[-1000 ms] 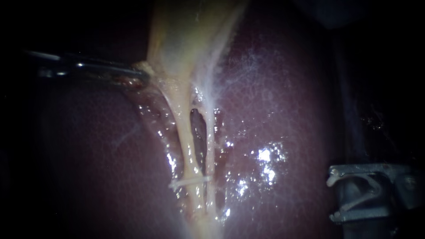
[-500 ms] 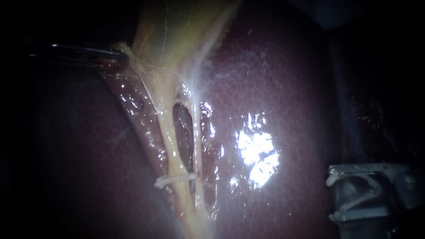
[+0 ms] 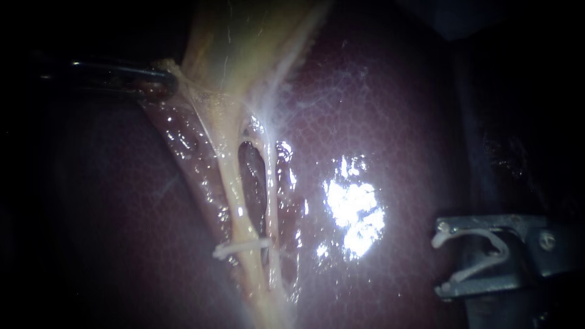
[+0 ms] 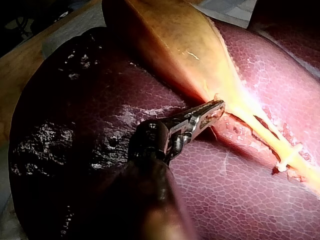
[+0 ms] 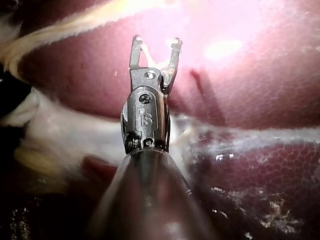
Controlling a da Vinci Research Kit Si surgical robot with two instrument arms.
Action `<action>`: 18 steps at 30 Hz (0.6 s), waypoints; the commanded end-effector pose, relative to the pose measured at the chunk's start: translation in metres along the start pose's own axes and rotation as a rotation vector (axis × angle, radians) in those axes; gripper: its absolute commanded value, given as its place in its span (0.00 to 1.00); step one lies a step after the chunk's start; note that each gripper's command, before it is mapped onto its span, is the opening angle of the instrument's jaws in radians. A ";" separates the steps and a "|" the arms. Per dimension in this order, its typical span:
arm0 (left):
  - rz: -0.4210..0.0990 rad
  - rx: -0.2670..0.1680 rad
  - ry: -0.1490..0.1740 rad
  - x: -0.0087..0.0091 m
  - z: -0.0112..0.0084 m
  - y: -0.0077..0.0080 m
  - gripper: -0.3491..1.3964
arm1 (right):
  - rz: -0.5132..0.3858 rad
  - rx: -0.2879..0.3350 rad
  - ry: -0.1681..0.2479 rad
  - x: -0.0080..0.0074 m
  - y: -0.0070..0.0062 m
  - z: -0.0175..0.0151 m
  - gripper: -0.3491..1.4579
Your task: Clipping second clip left tube
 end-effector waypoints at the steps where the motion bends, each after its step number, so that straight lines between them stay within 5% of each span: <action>1: 0.000 -0.001 0.000 0.0000 0.0001 0.0000 0.00 | 0.016 0.002 -0.001 0.0003 0.0001 0.0003 0.47; 18: 0.000 -0.007 -0.001 0.0000 0.0004 -0.0001 0.00 | 0.123 0.072 0.062 0.0038 0.0020 0.0070 0.47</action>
